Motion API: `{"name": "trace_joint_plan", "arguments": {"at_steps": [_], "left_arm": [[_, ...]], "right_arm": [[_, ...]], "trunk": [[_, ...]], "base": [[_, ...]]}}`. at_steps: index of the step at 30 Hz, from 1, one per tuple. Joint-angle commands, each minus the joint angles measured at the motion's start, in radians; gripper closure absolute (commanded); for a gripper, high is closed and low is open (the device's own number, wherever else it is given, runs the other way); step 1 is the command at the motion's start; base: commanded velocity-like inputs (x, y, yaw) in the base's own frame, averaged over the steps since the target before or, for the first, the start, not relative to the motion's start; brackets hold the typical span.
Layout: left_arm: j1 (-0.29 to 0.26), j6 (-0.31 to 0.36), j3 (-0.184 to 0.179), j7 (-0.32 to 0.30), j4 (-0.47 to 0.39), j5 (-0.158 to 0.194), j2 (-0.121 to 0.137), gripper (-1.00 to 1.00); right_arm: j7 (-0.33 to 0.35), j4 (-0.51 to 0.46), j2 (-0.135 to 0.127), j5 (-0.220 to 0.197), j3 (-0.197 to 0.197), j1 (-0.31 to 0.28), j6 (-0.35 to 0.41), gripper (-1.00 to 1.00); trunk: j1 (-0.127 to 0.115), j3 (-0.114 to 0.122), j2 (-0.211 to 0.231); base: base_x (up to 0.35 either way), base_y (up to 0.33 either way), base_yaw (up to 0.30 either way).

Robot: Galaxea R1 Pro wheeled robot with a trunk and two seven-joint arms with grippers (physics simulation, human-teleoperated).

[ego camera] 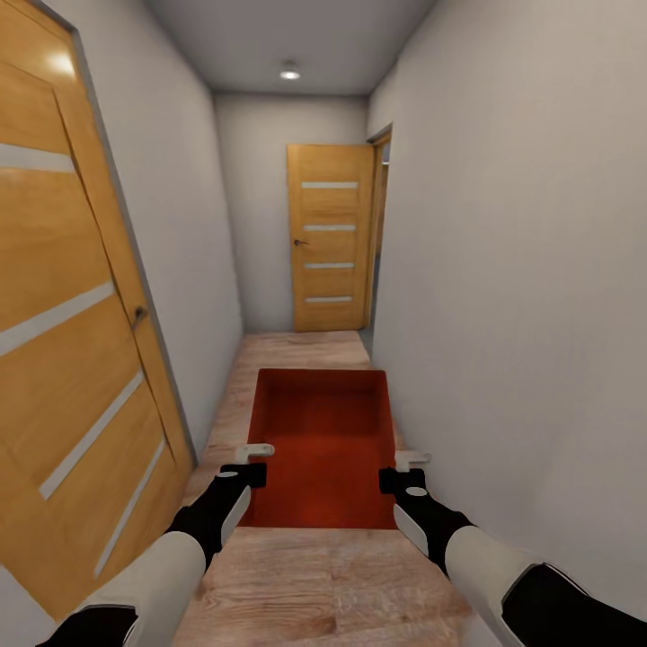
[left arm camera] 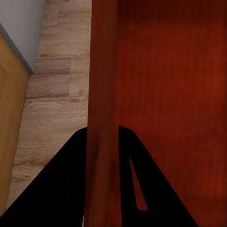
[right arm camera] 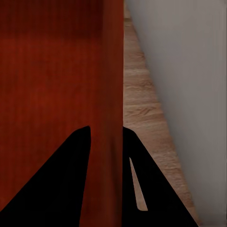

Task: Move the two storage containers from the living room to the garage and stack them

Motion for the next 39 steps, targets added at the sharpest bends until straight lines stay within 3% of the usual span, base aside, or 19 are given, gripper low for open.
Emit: {"name": "trace_joint_plan", "arguments": {"at_steps": [1, 39], "left_arm": [[0.0, 0.004, -0.011, 0.004, 0.025, 0.012, 0.037, 1.0], [0.0, 0.003, -0.01, 0.006, 0.026, 0.012, 0.037, 1.0]], "right_arm": [[0.0, -0.003, -0.001, 0.005, -0.01, -0.002, -0.027, 1.0], [0.0, -0.003, -0.001, 0.005, -0.01, -0.002, -0.027, 1.0]], "trunk": [[0.001, -0.002, -0.002], [0.001, -0.002, -0.002]], "base": [[0.318, 0.097, -0.001], [0.319, 0.074, 0.0]]}}
